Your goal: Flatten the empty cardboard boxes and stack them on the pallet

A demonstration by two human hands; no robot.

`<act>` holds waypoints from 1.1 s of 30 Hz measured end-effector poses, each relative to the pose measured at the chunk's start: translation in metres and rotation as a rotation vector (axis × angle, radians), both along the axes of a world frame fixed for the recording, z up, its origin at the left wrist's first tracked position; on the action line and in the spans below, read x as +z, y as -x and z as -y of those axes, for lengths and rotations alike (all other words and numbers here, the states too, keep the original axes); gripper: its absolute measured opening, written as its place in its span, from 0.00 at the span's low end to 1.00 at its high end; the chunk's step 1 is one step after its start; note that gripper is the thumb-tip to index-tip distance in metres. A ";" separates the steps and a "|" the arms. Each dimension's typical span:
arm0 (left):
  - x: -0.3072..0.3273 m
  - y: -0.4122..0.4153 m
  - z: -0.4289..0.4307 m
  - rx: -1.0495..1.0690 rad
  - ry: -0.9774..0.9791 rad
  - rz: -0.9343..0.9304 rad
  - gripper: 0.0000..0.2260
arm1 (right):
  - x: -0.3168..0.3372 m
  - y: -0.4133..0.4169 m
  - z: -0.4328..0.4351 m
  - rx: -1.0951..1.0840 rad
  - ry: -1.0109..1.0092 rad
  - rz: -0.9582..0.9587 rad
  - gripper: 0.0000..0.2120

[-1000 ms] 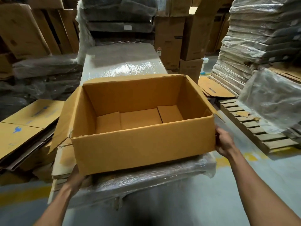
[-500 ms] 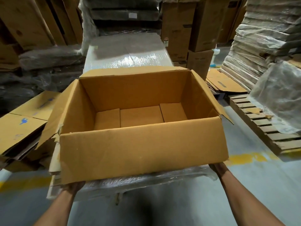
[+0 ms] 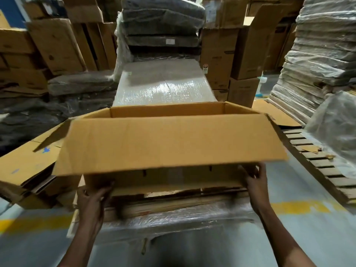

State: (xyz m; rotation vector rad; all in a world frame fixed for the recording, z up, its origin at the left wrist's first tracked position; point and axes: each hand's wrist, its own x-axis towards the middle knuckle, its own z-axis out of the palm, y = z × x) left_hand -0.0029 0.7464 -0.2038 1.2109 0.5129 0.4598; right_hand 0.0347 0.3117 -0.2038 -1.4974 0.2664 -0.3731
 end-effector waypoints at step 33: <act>0.032 0.009 -0.015 -0.192 -0.237 -0.085 0.34 | -0.005 -0.025 -0.008 0.195 -0.036 -0.049 0.21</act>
